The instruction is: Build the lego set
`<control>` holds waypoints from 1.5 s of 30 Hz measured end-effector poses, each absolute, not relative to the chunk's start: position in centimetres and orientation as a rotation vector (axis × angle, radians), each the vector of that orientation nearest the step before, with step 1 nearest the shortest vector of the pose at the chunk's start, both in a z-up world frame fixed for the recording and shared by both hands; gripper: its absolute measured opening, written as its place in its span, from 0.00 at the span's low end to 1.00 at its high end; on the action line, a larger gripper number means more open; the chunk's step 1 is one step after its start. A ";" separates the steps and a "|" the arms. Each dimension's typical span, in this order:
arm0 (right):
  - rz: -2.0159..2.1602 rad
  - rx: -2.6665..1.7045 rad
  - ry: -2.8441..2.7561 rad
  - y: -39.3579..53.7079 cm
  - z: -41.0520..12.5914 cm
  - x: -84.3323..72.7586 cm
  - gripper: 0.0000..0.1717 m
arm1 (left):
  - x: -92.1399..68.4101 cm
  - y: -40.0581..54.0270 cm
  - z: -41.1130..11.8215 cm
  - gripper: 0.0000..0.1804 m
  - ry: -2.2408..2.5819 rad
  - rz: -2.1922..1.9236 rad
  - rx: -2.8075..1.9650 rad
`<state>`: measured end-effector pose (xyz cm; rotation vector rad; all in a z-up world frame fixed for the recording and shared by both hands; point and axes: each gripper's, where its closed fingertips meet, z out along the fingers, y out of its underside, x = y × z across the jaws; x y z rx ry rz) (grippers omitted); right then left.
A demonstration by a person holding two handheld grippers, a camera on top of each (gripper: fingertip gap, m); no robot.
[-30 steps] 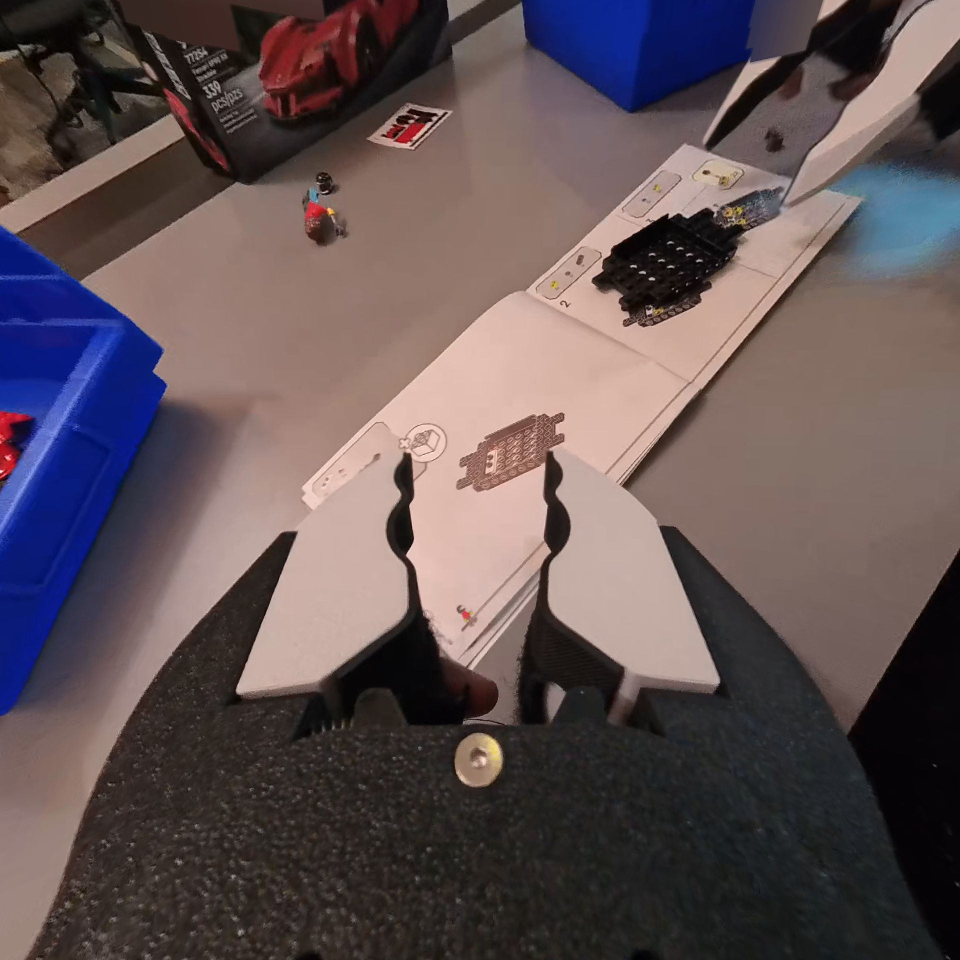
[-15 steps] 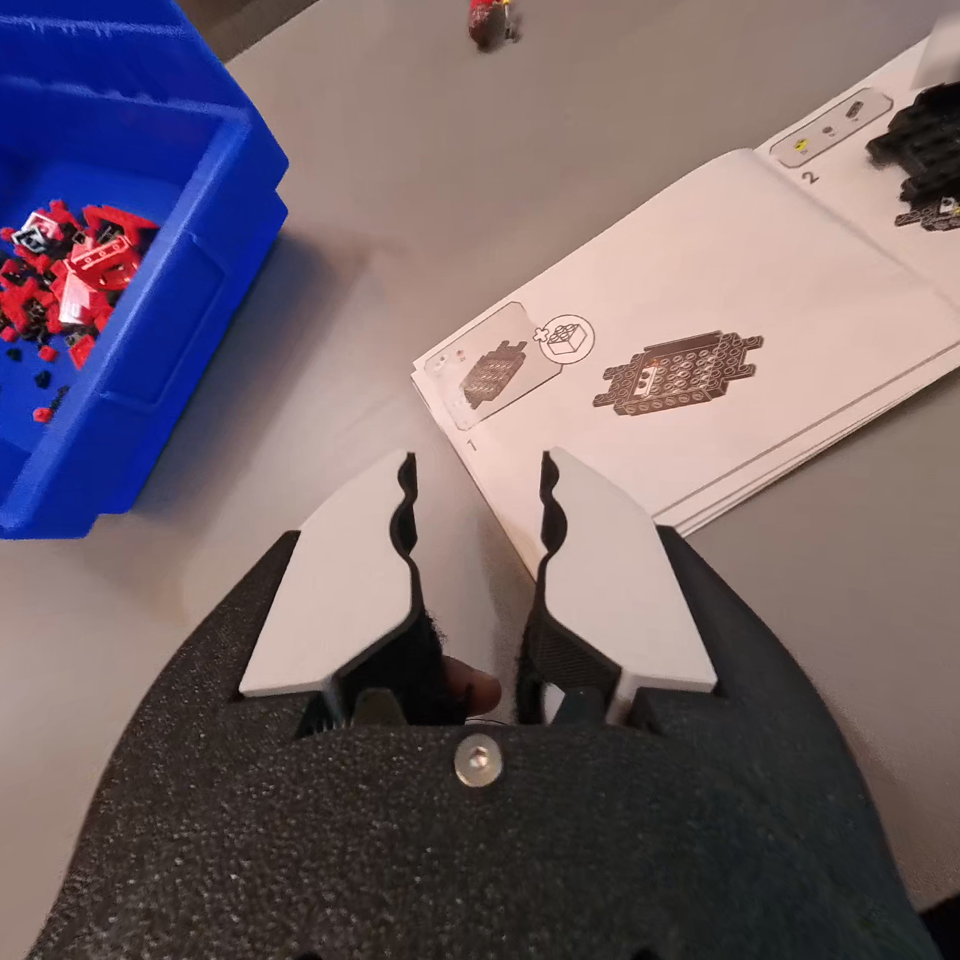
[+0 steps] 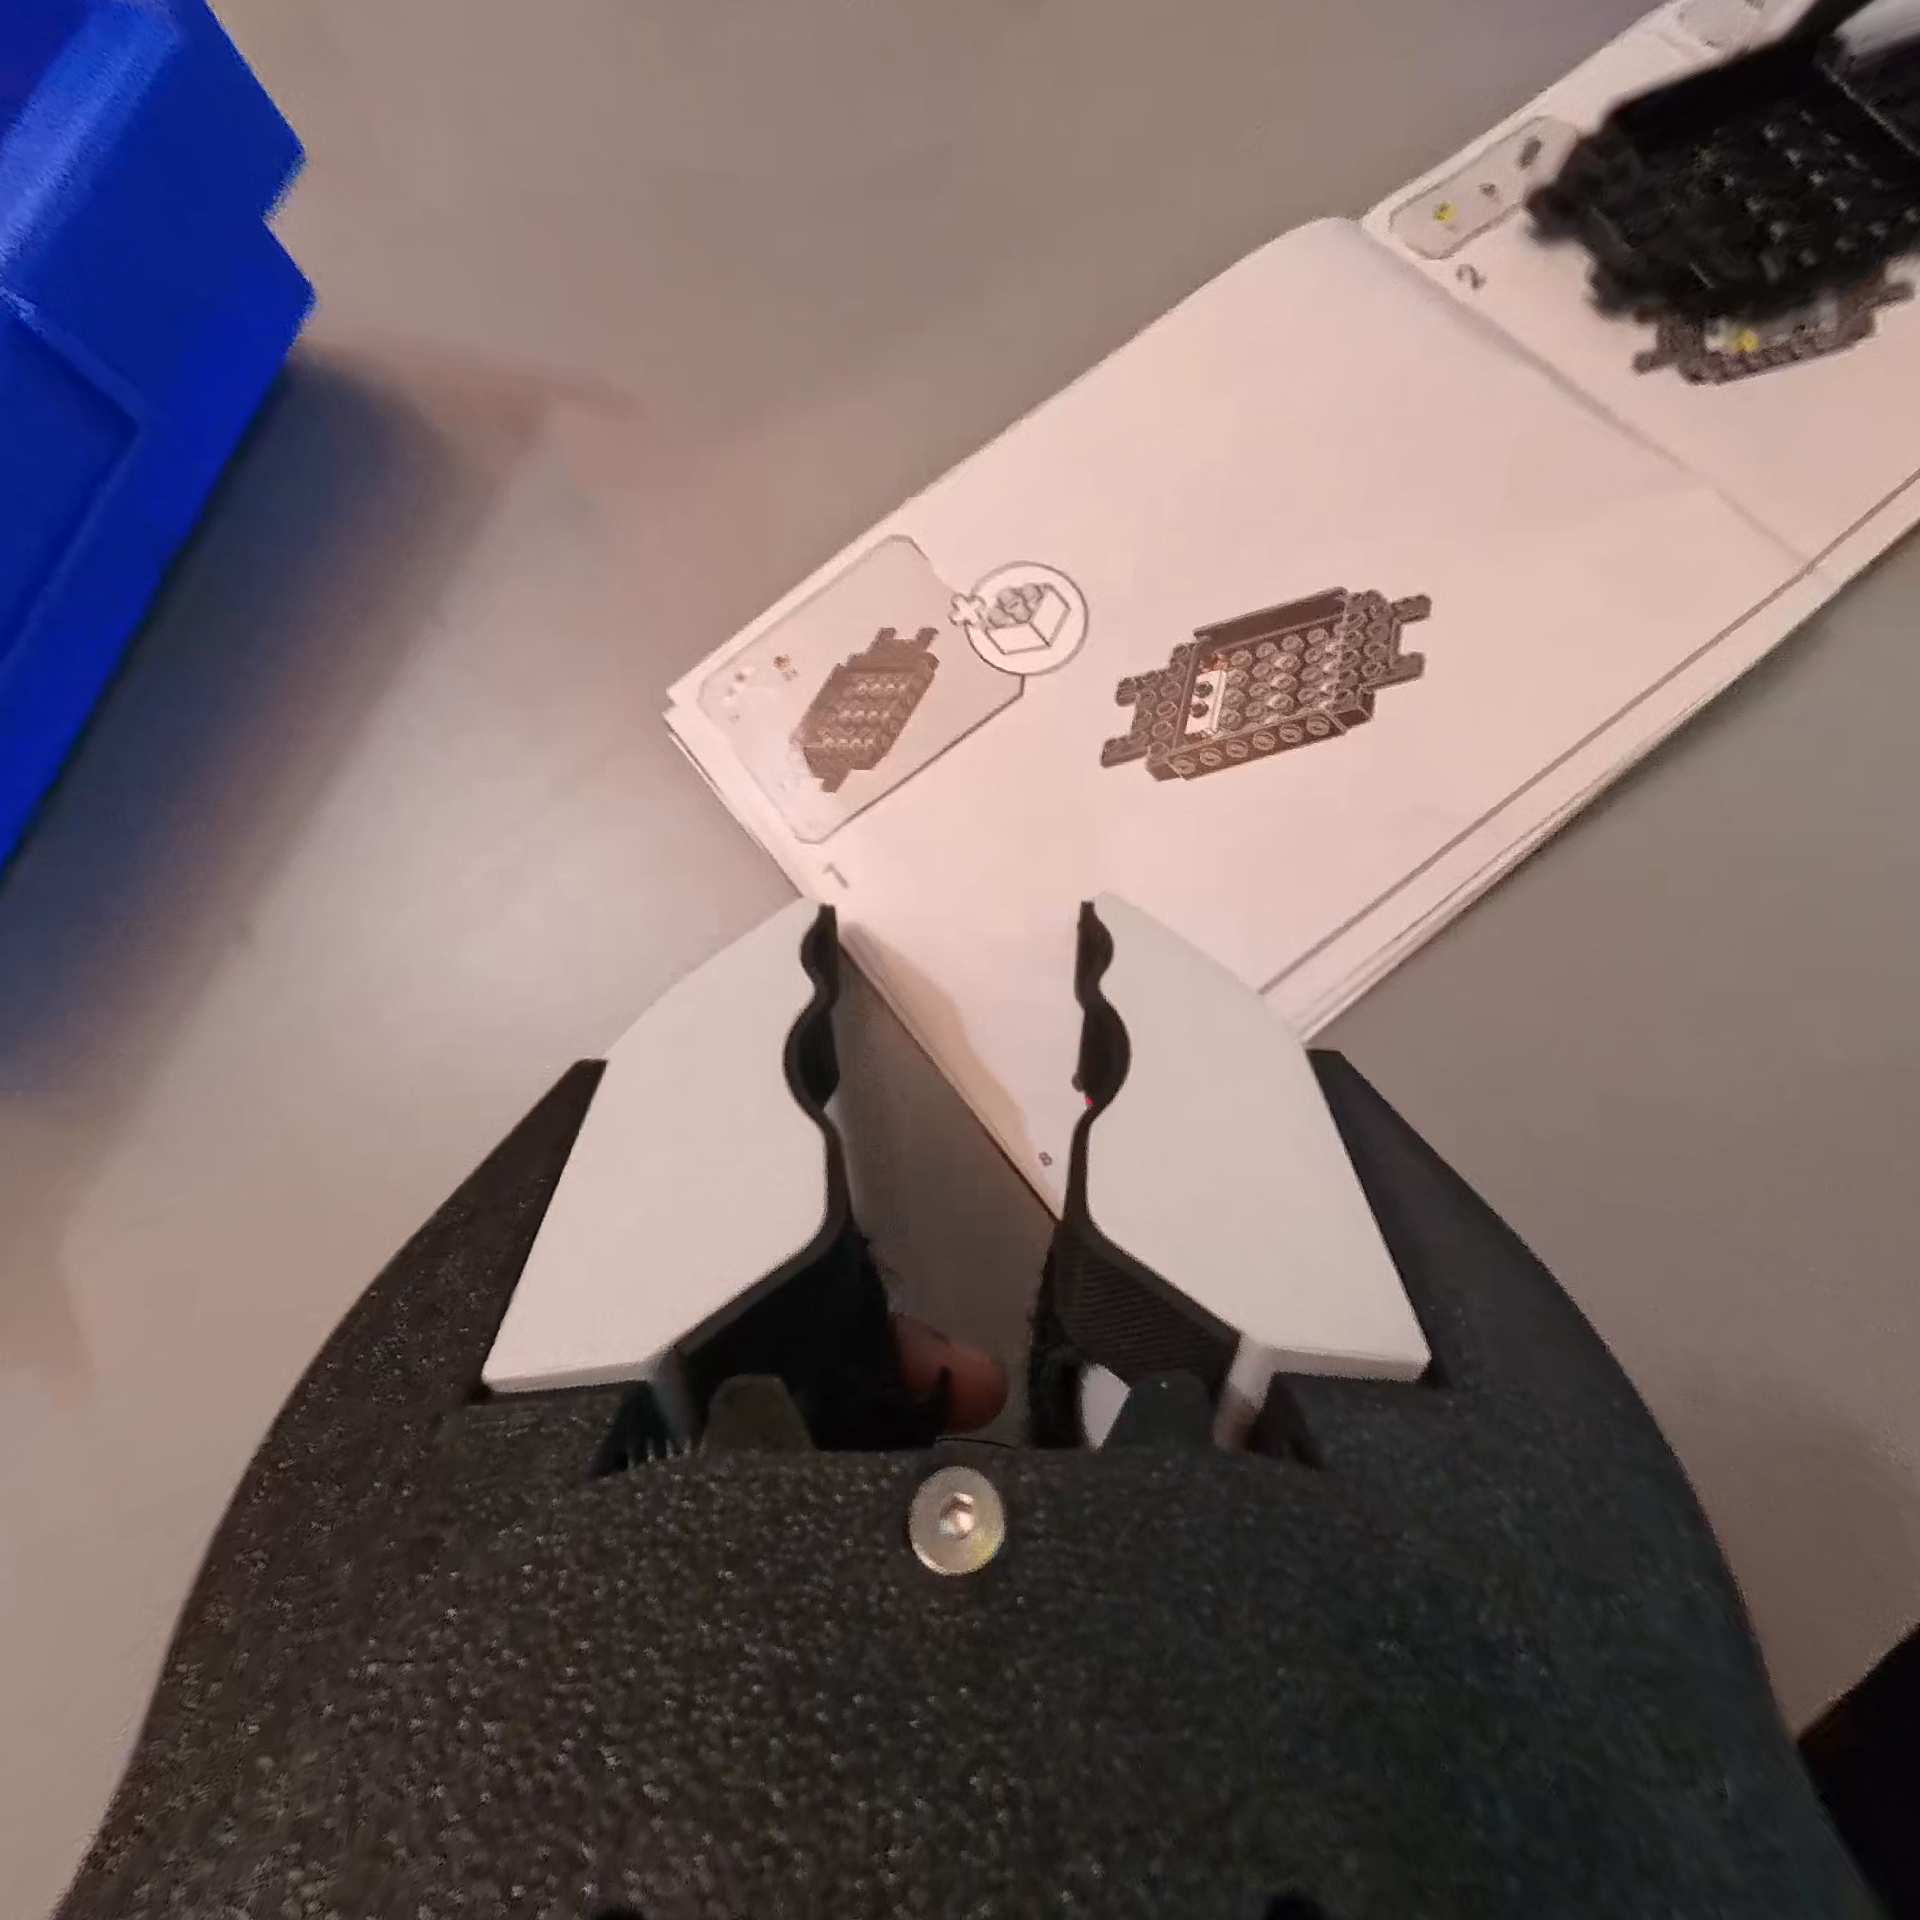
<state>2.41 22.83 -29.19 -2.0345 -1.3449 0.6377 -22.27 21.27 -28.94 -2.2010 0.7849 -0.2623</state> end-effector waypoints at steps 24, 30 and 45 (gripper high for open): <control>0.787 -1.828 -1.663 21.4 -28.7 -6.1 0.38 | -22.1 21.1 -28.7 0.22 0.770 -0.310 -2.156; 0.852 -1.851 -1.592 21.4 -28.8 -5.6 0.38 | -22.4 21.3 -28.3 0.23 0.732 -0.338 -2.144; 0.909 -1.881 -1.528 21.5 -28.7 -5.4 0.37 | -22.2 21.1 -27.8 0.23 0.701 -0.447 -2.129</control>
